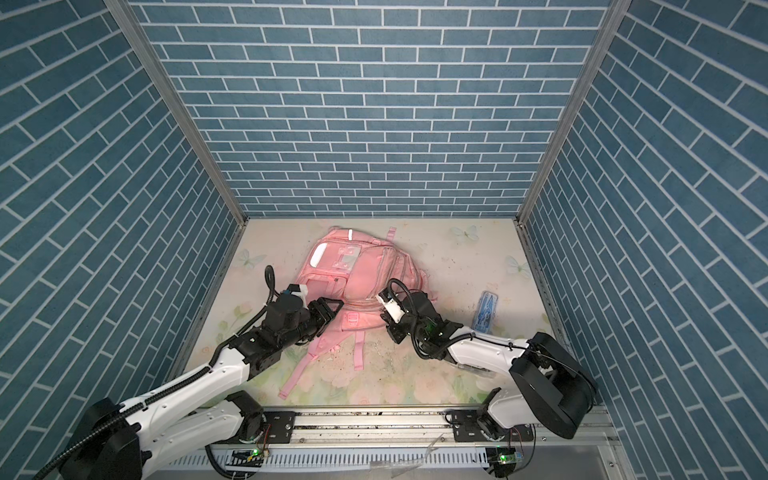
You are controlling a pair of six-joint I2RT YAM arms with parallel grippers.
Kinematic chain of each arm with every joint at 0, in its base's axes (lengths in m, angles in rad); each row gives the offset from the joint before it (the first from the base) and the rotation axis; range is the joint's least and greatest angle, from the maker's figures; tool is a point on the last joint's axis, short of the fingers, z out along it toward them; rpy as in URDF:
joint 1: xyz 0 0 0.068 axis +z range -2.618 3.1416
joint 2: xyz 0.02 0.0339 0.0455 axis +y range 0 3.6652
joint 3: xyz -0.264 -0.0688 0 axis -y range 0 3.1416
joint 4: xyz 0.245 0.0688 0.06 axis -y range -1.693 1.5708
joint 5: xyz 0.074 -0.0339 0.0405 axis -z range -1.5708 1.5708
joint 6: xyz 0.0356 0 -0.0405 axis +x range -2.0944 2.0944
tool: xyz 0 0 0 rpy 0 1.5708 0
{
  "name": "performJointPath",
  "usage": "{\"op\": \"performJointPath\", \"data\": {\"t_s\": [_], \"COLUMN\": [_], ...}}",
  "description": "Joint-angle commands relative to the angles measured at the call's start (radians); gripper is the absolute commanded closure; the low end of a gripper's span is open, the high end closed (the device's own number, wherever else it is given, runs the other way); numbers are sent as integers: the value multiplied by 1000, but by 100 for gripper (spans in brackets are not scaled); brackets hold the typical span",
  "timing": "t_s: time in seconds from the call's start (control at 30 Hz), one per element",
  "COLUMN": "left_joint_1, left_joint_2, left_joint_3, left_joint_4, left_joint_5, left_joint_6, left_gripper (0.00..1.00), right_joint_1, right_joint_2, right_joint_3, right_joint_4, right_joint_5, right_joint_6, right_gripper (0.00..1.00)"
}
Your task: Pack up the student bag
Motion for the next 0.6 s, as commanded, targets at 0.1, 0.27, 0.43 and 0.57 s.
{"op": "performJointPath", "data": {"t_s": [0.1,0.27,0.43,0.57], "left_joint_1": [-125,-169,-168,-144], "left_joint_2": [116,240,330,347], "left_joint_3": [-23,4,14,2], "left_joint_4": [217,301,357,367], "left_joint_5": [-191,-225,-196,-170], "left_joint_6": [-228,-240,-238,-227], "left_gripper": [40,42,57,86], "right_joint_1": [38,55,61,61], "right_joint_2": [-13,-1,-4,-19], "right_joint_3": [9,26,27,16], "right_joint_4": [16,-3,-5,1], "right_joint_5": [-5,4,17,28], "right_joint_6": [-27,-32,-27,-23], "right_gripper": [100,100,100,100]}}
